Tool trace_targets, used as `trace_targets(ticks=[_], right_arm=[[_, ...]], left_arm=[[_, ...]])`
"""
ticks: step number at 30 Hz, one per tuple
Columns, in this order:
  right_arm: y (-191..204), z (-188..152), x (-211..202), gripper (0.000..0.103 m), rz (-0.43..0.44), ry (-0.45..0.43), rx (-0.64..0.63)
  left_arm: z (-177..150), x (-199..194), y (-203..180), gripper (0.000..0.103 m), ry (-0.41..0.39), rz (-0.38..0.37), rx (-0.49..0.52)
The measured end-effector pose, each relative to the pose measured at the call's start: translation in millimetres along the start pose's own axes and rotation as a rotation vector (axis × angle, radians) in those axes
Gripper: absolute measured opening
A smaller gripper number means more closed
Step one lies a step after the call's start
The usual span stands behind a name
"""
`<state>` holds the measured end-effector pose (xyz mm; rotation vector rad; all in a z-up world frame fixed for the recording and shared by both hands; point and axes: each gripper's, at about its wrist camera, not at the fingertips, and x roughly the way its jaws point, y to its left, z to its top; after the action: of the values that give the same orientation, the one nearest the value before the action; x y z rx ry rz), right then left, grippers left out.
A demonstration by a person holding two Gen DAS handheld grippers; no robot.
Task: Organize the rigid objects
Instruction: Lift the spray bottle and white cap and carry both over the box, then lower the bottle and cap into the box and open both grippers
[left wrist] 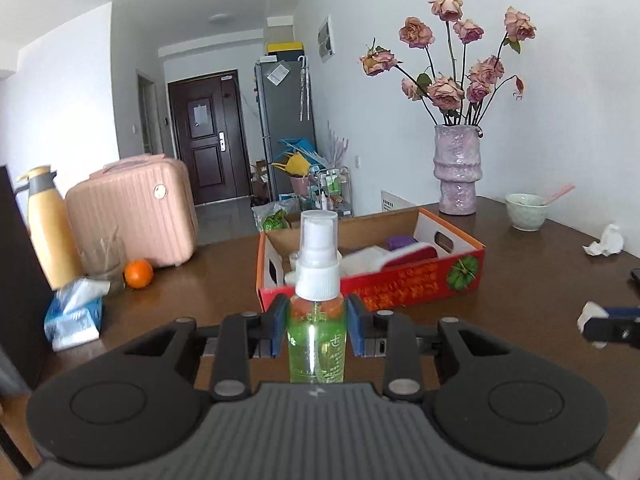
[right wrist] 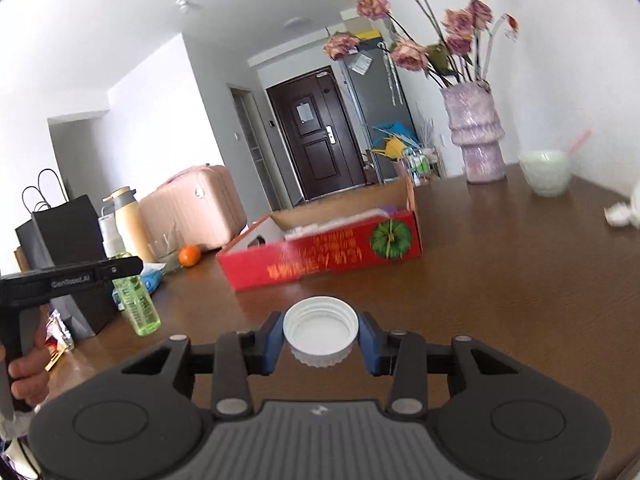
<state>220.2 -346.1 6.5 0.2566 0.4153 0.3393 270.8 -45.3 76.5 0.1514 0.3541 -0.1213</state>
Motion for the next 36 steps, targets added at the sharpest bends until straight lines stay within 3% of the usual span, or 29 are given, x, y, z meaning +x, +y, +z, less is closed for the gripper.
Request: trace_targets(ticks=[3,7,12,16,18,20,21,22,24,25,26,27,30,36], right_arm=[[0,33,26,0.039,0.004,-0.016,-0.045],[-11,81,69,0.039,0.018,-0.019,-0.048],[-30,127,144,0.039,0.037,0.050,0.010],[-38,139,221,0.039,-0.023,0.178,-0.051],[-45,140,256,0.039,-0.080,0.222,-0.069],[-51,139,286,0.039,-0.155,0.269,-0.114],[-53,137,299,0.040,-0.170,0.307,-0.131],[-55,136,309,0.040,-0.182,0.325,-0.136],[-57,135,319,0.059,-0.182,0.305,-0.147],[-57,135,323,0.064,-0.168,0.285,-0.153],[-58,136,325,0.076,-0.148,0.261,-0.151],[-58,135,328,0.081,-0.141,0.241,-0.151],[-54,129,338,0.081,-0.169,0.197,-0.216],[-48,122,333,0.079,-0.173,0.119,-0.250]], left_arm=[[24,37,9,0.031,0.011,-0.008,0.062],[49,91,13,0.031,0.025,0.012,0.228],[69,170,24,0.031,0.138,-0.060,0.264],[66,239,16,0.032,0.247,-0.090,0.331],[59,273,15,0.032,0.332,-0.160,0.341],[52,300,16,0.034,0.347,-0.167,0.315],[49,308,16,0.043,0.329,-0.161,0.307],[48,313,15,0.068,0.318,-0.146,0.287],[43,319,21,0.097,0.303,-0.155,0.218],[40,322,24,0.097,0.300,-0.177,0.186],[37,324,26,0.097,0.305,-0.191,0.163],[36,325,28,0.087,0.292,-0.188,0.144],[34,316,36,0.089,0.246,-0.158,0.056],[31,300,37,0.092,0.204,-0.119,0.065]])
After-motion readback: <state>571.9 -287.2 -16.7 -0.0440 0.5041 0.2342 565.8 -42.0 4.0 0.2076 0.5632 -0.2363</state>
